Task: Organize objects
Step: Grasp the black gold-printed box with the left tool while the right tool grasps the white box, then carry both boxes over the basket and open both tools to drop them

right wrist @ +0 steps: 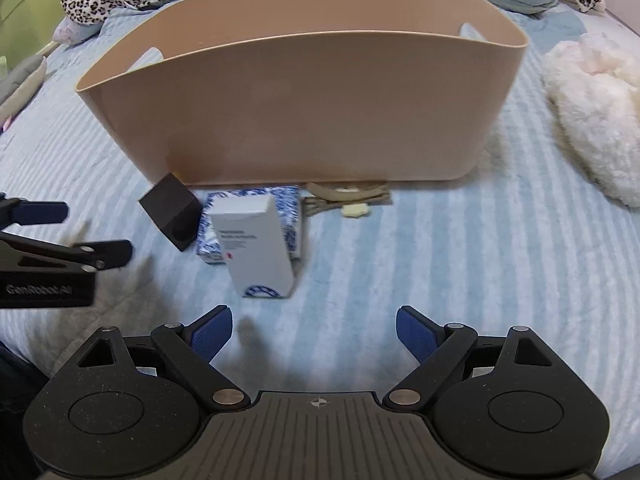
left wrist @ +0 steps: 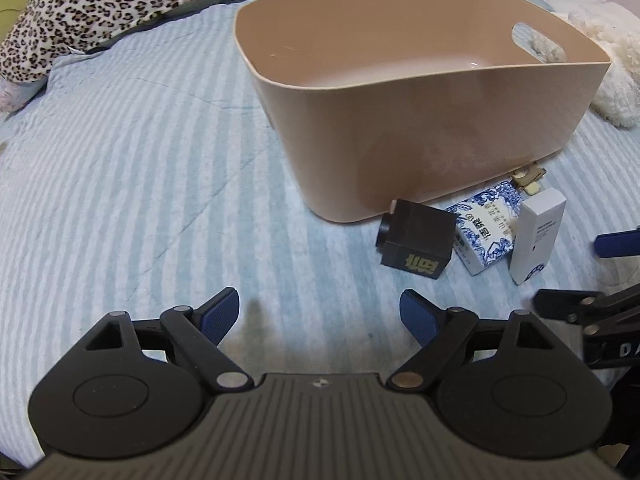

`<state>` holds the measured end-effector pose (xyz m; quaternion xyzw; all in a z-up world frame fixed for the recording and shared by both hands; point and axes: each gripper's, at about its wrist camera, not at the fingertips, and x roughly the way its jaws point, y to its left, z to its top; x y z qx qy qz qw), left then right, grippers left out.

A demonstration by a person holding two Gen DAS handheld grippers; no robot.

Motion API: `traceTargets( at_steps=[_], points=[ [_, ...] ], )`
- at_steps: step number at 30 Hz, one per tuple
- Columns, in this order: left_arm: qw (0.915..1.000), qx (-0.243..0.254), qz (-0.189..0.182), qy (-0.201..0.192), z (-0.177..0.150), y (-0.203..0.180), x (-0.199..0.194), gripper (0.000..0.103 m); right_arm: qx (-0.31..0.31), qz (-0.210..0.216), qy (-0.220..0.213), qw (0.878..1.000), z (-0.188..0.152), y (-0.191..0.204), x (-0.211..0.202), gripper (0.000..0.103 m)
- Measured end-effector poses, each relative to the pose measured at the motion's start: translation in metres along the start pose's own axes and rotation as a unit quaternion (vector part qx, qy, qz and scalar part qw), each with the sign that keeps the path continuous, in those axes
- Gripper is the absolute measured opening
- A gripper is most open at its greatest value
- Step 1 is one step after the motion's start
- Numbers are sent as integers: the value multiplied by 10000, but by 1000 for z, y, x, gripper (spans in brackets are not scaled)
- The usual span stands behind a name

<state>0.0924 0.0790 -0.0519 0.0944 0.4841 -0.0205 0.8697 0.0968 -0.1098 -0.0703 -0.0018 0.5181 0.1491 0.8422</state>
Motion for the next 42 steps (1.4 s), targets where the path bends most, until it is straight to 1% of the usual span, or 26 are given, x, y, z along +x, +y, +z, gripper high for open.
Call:
traceTargets(
  at_steps=[3, 7, 9, 10, 11, 12, 14, 18, 20, 23, 27, 31, 35, 37, 38, 39, 40, 41, 42],
  points=[
    [10000, -15, -68, 38, 1, -1, 5, 88, -28, -5, -80, 10000, 2, 4, 4, 87],
    [9998, -45, -165, 68, 2, 0, 9, 88, -30, -19, -131, 9999, 5, 6, 12, 79],
    [9998, -32, -186, 67, 2, -1, 11, 88, -62, -41, -169, 9998, 7, 5, 14, 73],
    [9998, -15, -194, 63, 2, -1, 11, 88, -71, -31, -187, 9998, 7, 5, 15, 64],
    [9998, 7, -210, 59, 2, -2, 12, 88, -74, -31, -211, 9997, 7, 4, 14, 60],
    [9997, 27, -238, 56, 2, -3, 13, 88, -78, -25, -238, 9997, 8, 3, 14, 57],
    [9995, 52, -312, 38, 3, -5, 14, 88, -70, -6, -274, 9996, 7, 2, 14, 50],
    [9990, 29, -447, -73, 5, -10, 14, 88, -59, 10, -297, 9995, 9, -4, 16, 43],
    [9987, 21, -494, -123, 7, -13, 16, 88, -89, 7, -314, 9995, 11, -5, 17, 37],
    [9983, -74, -577, -84, 10, -14, 22, 88, -93, 15, -336, 9994, 11, -7, 16, 30],
    [9976, -236, -651, -26, 13, -13, 29, 88, -17, 74, -359, 9993, 12, -12, 17, 28],
    [9960, -295, -836, -64, 15, -15, 28, 88, -4, 110, -373, 9992, 12, -16, 18, 28],
    [9968, -339, -707, -161, 19, -20, 31, 88, 13, 138, -387, 9992, 13, -19, 19, 28],
    [9963, -429, -713, -197, 21, -20, 33, 85, 25, 135, -394, 9991, 14, -19, 20, 28],
    [9962, -475, -704, -213, 21, -19, 34, 81, 32, 131, -396, 9991, 14, -19, 21, 28],
    [9957, -531, -718, -233, 22, -18, 34, 74, 42, 129, -398, 9991, 14, -20, 21, 28],
    [9949, -576, -795, -234, 23, -17, 35, 69, 56, 128, -401, 9991, 14, -21, 20, 28],
    [9942, -606, -863, -220, 22, -15, 35, 59, 72, 131, -404, 9991, 14, -21, 20, 28],
    [9935, -620, -934, -209, 22, -15, 35, 47, 93, 134, -409, 9990, 14, -23, 19, 28]
  ],
)
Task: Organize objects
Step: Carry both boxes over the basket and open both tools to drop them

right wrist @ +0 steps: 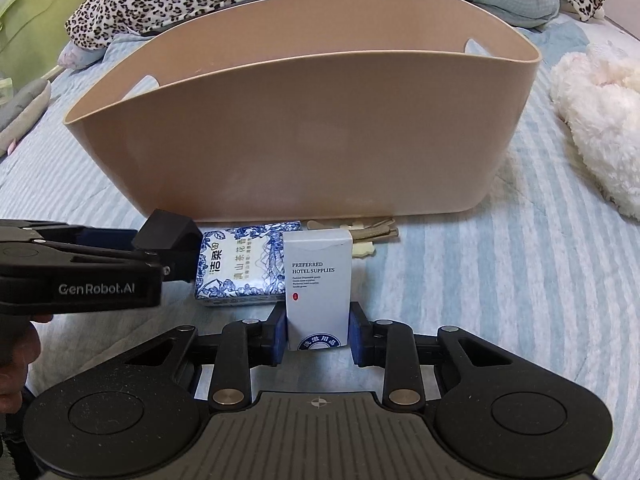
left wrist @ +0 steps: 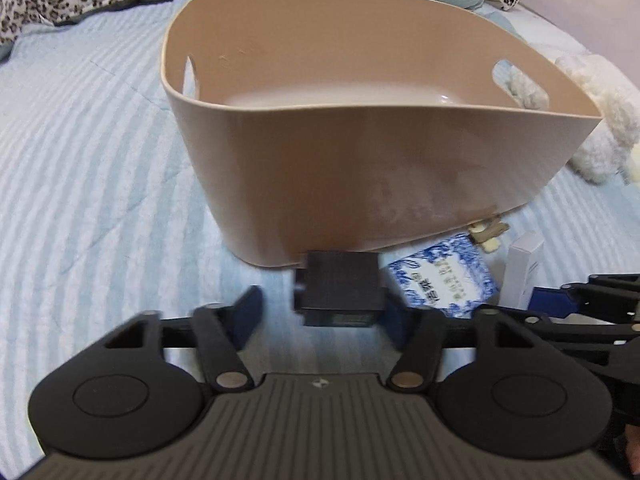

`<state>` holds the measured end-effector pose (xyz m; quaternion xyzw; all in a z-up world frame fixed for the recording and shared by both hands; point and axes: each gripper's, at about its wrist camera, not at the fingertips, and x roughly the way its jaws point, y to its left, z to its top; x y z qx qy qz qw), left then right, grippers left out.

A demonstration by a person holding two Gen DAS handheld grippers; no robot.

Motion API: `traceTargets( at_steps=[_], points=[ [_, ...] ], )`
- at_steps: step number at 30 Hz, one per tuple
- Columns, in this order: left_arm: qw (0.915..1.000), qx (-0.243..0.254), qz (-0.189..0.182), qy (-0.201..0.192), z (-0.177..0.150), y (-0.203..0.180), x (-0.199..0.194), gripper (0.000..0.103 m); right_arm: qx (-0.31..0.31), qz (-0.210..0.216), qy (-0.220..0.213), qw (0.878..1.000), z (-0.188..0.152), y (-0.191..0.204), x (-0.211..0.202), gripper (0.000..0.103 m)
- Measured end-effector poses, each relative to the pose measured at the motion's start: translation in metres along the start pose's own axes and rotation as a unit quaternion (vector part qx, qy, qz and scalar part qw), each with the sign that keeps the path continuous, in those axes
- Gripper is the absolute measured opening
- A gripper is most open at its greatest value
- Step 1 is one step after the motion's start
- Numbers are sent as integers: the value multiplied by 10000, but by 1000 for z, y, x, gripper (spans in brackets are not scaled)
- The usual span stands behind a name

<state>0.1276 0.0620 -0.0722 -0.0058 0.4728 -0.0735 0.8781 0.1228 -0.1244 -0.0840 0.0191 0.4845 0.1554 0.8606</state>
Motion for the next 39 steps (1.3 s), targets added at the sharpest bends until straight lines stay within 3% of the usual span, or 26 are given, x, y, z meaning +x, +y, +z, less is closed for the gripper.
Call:
traceTargets(
  at_steps=[9, 18, 29, 39],
  points=[
    [10000, 39, 26, -56, -7, -2, -18, 46, 229, -45, -268, 9994, -5, -17, -35, 28],
    [9977, 286, 39, -614, -4, -8, -64, 46, 322, -53, -793, 9963, 17, -20, -73, 28],
    [9892, 320, 163, -1422, 36, -18, -107, 46, 130, -80, -1541, 9879, 63, -23, -111, 28],
    [9855, 256, 224, -1663, 70, -19, -111, 46, -49, -144, -1754, 9844, 98, -19, -104, 28]
  ],
)
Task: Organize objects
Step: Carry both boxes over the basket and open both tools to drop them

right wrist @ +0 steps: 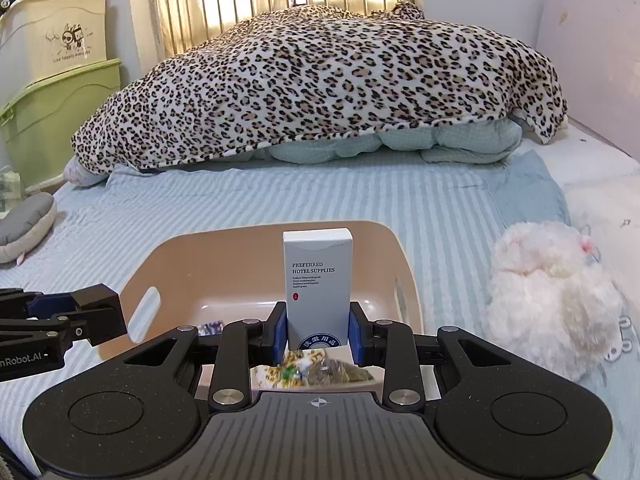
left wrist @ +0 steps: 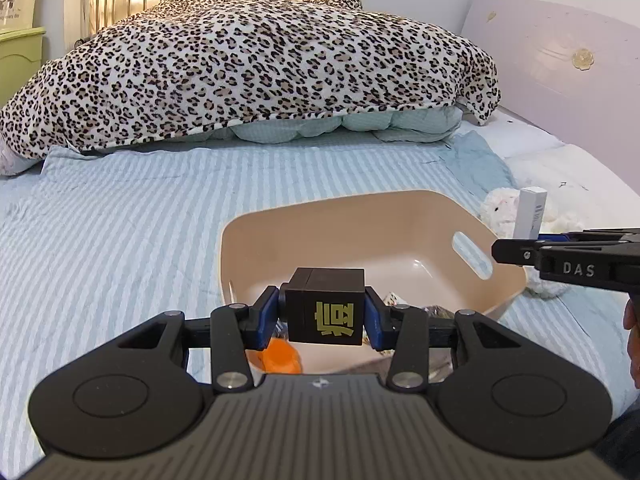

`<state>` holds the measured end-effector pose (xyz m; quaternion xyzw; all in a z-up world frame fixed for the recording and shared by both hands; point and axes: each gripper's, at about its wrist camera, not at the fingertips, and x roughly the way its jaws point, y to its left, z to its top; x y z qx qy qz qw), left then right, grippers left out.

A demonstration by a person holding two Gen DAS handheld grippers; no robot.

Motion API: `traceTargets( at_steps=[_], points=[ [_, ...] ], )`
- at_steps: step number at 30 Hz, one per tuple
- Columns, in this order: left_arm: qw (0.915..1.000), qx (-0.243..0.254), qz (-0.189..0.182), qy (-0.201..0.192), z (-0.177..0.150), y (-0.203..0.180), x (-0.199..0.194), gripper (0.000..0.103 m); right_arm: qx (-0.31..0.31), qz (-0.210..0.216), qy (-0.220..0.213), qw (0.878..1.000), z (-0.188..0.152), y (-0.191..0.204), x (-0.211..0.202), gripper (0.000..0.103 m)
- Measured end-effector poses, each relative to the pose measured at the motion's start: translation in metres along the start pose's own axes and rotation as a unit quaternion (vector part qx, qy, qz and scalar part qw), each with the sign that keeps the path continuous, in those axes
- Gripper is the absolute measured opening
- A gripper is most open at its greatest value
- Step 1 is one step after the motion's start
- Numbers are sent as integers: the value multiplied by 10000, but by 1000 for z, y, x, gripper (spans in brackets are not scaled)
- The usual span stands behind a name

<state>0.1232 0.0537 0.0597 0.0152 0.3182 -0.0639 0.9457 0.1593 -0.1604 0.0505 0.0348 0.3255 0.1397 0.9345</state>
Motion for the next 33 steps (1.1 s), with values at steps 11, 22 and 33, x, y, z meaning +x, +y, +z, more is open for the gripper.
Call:
traceTargets(
  at_steps=[11, 22, 33],
  points=[
    [9980, -75, 404, 490, 12, -11, 54, 46, -128, -117, 506, 9986, -6, 9, 42, 28],
    [9920, 54, 628, 1094, -7, -14, 91, 46, -335, -245, 907, 9950, -25, 12, 60, 40],
    [9935, 219, 882, 686, 4, -18, 31, 75, -263, -233, 582, 9977, -22, 4, 8, 80]
  ],
)
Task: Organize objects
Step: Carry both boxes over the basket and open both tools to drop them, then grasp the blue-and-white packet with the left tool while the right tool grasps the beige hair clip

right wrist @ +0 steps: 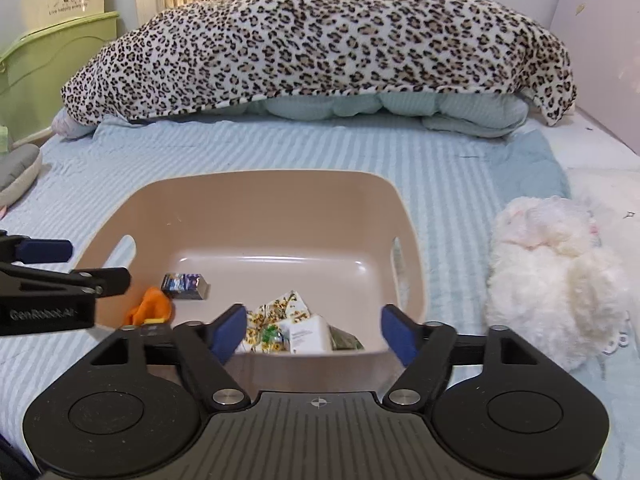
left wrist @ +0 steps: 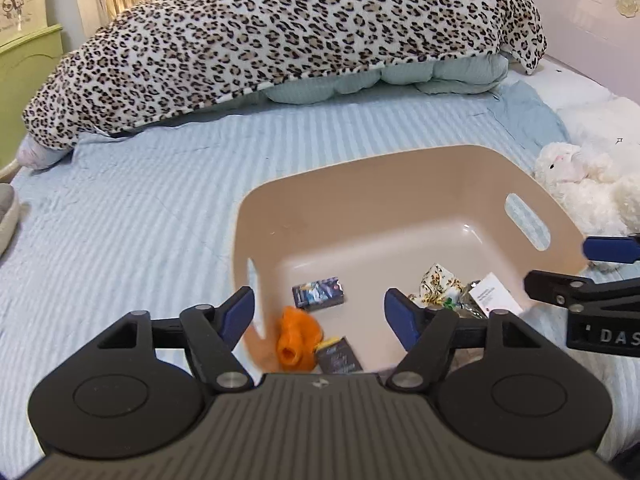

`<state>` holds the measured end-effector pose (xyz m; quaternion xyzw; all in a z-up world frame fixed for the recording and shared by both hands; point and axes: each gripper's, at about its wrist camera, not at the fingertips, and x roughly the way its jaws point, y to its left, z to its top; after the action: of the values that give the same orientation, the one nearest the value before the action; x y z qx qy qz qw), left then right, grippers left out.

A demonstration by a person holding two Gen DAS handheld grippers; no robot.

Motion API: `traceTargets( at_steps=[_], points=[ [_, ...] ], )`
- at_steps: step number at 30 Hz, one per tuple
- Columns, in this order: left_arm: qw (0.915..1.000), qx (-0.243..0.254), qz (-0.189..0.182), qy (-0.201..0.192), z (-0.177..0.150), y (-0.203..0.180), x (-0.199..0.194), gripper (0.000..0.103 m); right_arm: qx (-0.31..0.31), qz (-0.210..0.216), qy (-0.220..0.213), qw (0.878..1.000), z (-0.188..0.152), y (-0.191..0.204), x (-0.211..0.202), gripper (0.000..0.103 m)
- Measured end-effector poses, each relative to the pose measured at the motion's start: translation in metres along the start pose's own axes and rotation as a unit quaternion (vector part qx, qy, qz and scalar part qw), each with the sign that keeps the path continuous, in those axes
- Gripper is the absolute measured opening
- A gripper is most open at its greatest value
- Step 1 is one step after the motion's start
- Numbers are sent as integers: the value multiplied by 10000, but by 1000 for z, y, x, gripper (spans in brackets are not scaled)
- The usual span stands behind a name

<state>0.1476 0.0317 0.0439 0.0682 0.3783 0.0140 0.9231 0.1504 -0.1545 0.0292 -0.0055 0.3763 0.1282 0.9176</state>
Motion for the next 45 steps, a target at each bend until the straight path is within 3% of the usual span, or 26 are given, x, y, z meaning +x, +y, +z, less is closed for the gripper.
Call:
traceTargets(
  at_steps=[2, 5, 15, 26, 45],
  points=[
    [10000, -56, -21, 8, -2, 2, -9, 77, 10, 3, 72, 10000, -5, -2, -7, 88],
    [9999, -88, -33, 55, -9, 2, -19, 82, 74, -10, 181, 9998, -13, -7, -15, 93],
    [9988, -260, -205, 367, -40, 1, -23, 84, 120, -170, 696, 9974, -48, -15, -7, 94],
    [9941, -367, -282, 976, -70, -17, 18, 84, 282, -170, 1042, 9940, -64, -21, 16, 94],
    [9858, -746, -660, 1349, -65, -52, 59, 84, 435, -455, 1263, 9900, -70, -35, 39, 94]
  ],
)
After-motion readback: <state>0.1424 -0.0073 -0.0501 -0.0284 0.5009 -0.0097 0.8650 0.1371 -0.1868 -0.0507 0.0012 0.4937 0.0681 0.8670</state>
